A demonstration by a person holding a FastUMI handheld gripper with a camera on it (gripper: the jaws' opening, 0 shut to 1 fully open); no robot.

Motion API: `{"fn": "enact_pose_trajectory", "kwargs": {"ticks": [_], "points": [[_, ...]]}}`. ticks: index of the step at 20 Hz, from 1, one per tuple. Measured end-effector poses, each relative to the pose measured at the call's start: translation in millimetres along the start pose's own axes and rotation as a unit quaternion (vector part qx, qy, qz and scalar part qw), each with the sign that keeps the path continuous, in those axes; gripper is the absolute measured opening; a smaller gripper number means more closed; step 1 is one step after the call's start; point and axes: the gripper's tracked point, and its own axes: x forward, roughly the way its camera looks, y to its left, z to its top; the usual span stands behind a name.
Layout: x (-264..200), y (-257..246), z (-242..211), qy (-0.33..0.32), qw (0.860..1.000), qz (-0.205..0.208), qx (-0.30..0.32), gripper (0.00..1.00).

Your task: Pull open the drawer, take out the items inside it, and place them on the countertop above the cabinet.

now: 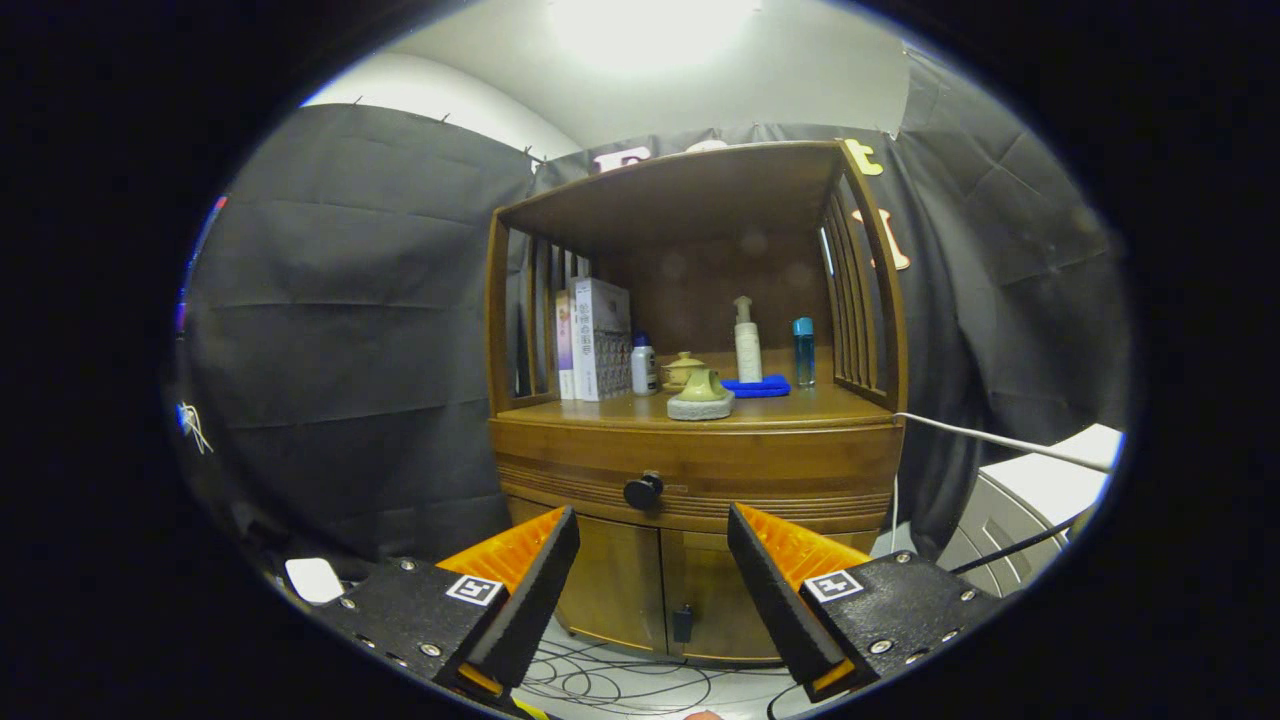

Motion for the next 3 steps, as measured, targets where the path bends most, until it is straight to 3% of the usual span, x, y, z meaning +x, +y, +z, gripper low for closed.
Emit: {"fn": "enact_pose_trajectory", "kwargs": {"ticks": [3], "points": [[11.0, -1.1, 3.2, -0.006, 1.0, -0.025, -0.004, 0.94]]}}
